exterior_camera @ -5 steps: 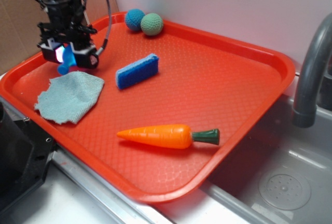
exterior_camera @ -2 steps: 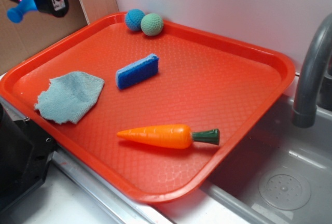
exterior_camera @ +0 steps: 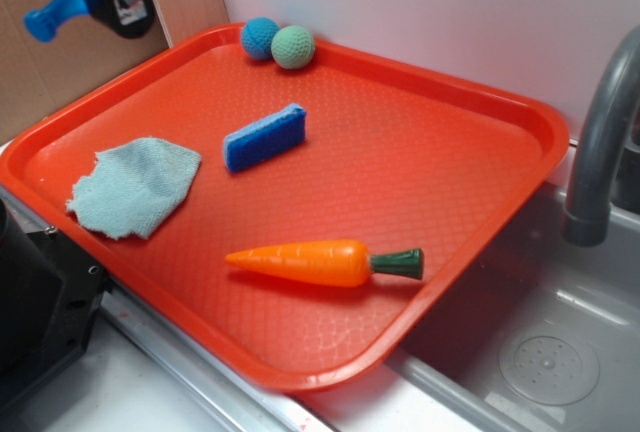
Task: Grab the blue bottle.
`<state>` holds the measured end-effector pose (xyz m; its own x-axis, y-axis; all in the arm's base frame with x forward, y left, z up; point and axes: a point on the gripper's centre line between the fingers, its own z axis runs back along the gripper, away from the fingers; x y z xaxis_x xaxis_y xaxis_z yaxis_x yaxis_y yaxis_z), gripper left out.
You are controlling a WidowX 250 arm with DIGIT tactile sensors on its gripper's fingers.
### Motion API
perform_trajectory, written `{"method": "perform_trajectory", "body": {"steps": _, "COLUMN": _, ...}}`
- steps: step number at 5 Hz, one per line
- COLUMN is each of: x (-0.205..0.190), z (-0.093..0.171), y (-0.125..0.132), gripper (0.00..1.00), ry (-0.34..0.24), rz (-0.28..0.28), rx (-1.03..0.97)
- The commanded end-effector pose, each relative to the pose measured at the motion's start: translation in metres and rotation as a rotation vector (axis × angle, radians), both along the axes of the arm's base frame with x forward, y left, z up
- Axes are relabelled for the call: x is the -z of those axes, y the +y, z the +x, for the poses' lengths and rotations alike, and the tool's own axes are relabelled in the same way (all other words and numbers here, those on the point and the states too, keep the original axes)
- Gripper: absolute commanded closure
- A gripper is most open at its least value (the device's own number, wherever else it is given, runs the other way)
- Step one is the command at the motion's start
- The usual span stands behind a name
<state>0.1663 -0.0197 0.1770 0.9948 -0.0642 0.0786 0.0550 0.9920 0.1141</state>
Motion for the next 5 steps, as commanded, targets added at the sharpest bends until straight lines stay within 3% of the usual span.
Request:
{"method": "perform_trajectory", "body": {"steps": 1, "x": 0.001, "z": 0.018, "y": -0.005, "gripper": 1.0, "ry": -0.018, "rz": -0.02, "rx": 0.058}}
{"method": "perform_trajectory", "body": {"steps": 4, "x": 0.007, "z": 0.011, "y": -0.001, "gripper": 1.0, "ry": 0.001, "rz": -0.066, "rx": 0.002}}
{"method": "perform_trajectory", "body": {"steps": 5, "x": 0.013, "z": 0.032, "y": 0.012, "gripper": 1.0, "ry": 0.008, "rz": -0.066, "rx": -0.011}}
